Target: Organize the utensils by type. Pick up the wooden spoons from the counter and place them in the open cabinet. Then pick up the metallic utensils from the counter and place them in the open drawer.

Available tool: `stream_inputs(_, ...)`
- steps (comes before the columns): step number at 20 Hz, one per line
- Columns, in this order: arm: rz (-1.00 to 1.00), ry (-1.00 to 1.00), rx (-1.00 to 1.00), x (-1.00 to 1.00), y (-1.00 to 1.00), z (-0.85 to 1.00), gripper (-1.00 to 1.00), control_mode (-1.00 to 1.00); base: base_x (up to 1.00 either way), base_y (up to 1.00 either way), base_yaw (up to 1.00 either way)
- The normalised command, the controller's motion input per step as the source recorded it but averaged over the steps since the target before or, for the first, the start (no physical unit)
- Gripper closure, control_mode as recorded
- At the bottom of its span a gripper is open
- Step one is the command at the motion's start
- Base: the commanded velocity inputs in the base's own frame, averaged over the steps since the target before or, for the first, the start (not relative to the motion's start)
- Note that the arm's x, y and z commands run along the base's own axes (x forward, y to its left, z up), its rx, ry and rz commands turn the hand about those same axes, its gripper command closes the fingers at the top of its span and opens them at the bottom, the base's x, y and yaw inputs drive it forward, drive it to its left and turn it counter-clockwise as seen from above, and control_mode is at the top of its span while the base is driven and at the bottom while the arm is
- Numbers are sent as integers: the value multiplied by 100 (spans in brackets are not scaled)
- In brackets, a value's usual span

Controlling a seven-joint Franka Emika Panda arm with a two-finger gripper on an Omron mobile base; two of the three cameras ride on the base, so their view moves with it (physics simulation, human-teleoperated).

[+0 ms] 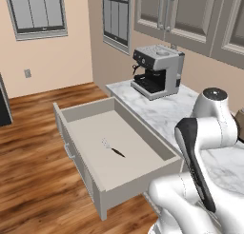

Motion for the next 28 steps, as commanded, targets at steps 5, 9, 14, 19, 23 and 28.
stream_inputs(5, -1, -6, 4, -32, -2, -7, -100, 100, -55, -12, -12)
stream_inputs(9, 0, 0, 0, 0, 0, 0, -100, 100, -66, -2, -34)
stream_inputs(14, 0, 0, 0, 0, 0, 0, -100, 100, -57, -10, -38)
stream_inputs(19, 0, 0, 0, 0, 0, 0, -100, 100, -72, -10, -40)
stream_inputs(23, 0, 0, 0, 0, 0, 0, -100, 100, -68, -11, -41)
stream_inputs(28, 0, 0, 0, 0, 0, 0, -100, 100, -84, -26, -37)
